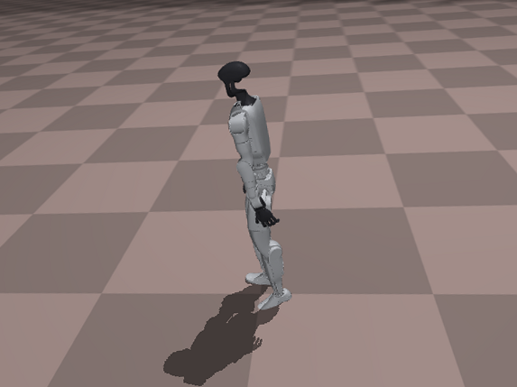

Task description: In place motions

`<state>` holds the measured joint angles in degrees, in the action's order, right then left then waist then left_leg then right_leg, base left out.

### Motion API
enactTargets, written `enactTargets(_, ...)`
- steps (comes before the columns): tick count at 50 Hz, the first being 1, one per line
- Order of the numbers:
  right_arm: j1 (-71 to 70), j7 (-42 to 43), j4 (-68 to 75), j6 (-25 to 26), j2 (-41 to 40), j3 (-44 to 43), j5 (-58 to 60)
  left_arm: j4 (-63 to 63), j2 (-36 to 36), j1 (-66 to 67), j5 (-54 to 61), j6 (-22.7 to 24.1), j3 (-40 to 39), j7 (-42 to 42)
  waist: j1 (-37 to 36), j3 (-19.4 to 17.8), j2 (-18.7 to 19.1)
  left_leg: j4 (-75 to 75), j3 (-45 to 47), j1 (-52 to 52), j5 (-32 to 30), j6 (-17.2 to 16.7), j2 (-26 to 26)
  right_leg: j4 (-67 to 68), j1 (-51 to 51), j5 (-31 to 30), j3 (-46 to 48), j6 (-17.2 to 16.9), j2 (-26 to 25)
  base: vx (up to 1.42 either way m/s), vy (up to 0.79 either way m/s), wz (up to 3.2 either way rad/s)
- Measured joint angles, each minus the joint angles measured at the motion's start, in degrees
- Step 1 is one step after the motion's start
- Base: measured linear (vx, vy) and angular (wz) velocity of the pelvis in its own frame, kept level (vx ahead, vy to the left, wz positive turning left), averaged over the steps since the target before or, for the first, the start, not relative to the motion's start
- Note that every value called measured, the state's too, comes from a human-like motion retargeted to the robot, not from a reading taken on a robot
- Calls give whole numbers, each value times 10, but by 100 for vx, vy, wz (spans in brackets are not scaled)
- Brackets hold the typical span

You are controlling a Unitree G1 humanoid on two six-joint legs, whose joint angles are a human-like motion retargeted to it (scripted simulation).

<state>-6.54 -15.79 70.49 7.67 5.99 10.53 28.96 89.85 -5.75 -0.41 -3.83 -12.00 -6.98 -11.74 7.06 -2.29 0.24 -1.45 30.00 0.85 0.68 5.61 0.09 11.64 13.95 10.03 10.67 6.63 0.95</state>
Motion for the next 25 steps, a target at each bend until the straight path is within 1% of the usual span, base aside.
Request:
enactTargets(3, 3, 0, -2, -1, -1, 8, 5, 2, -3, 6, -8, -1, -10, 6, 4, 9, 0, 1, 53, -10, 22, -9, 9, 2, -7, 34, 116, -25, 36, -25, 9, -246)
enactTargets(5, 10, 7, 7, 1, 0, 1, -2, 3, -4, 6, -10, -4, -14, 11, 7, 18, 4, 5, 93, -17, 35, -18, 19, 4, -16, 44, 209, -37, 60, -25, 1, -200)
enactTargets(7, 18, 15, 27, 6, 3, -19, -16, 4, -4, 4, -6, -6, -13, 14, 5, 25, 6, 8, 134, -28, 46, -27, 24, -3, -29, 22, 282, -48, 78, -19, -1, -173)
enactTargets(8, 21, 20, 41, 10, 5, -31, -24, 3, -4, 3, -4, -6, -12, 15, 5, 28, 4, 10, 151, -34, 50, -31, 23, -12, -36, -1, 309, -59, 85, -19, -6, -151)
enactTargets(10, 26, 28, 74, 20, 10, -60, -43, 0, -4, -1, -1, -6, -11, 14, 9, 34, -1, 13, 182, -49, 57, -38, 15, -43, -48, -66, 339, -83, 92, -15, -7, -129)
enactTargets(12, 30, 34, 112, 32, 15, -89, -66, -7, -5, -5, -2, -6, -13, 13, 16, 40, -4, 16, 209, -64, 63, -47, 12, -74, -52, -108, 319, -84, 81, -8, -8, -114)
enactTargets(13, 32, 37, 131, 38, 18, -104, -80, -10, -6, -6, -3, -5, -15, 13, 20, 45, -3, 17, 221, -71, 64, -52, 14, -84, -50, -113, 294, -74, 70, -5, -11, -95)
enactTargets(15, 39, 42, 166, 48, 25, -132, -110, -18, -8, -9, -4, -4, -16, 14, 32, 55, 1, 23, 235, -79, 66, -59, 18, -105, -57, -126, 305, -73, 62, -6, -19, -64)
enactTargets(18, 55, 47, 200, 57, 36, -174, -154, -31, -7, -18, 2, -3, -7, 14, 38, 63, 4, 38, 250, -95, 65, -68, 29, -107, -61, -118, 258, -57, 43, -5, -21, -51)
enactTargets(20, 72, 51, 209, 57, 42, -198, -173, -48, -5, -18, 7, 5, 2, 11, 34, 63, 3, 59, 254, -110, 55, -68, 43, -87, -55, -112, 222, -43, 43, 0, -24, -70)
enactTargets(22, 84, 52, 209, 57, 42, -201, -173, -58, -5, -15, 10, 12, 6, 10, 26, 64, -7, 84, 266, -121, 38, -64, 53, -78, -57, -108, 207, -40, 49, -2, -35, -87)
enactTargets(23, 88, 51, 209, 57, 41, -198, -170, -62, -6, -14, 10, 16, 7, 11, 24, 64, -18, 105, 272, -127, 26, -58, 58, -77, -61, -108, 200, -39, 56, -2, -32, -93)
enactTargets(25, 92, 50, 205, 58, 36, -190, -154, -67, -10, -10, 10, 17, 6, 19, 28, 60, -47, 163, 276, -135, 0, -31, 68, -80, -76, -110, 186, -40, 74, -2, -28, -92)
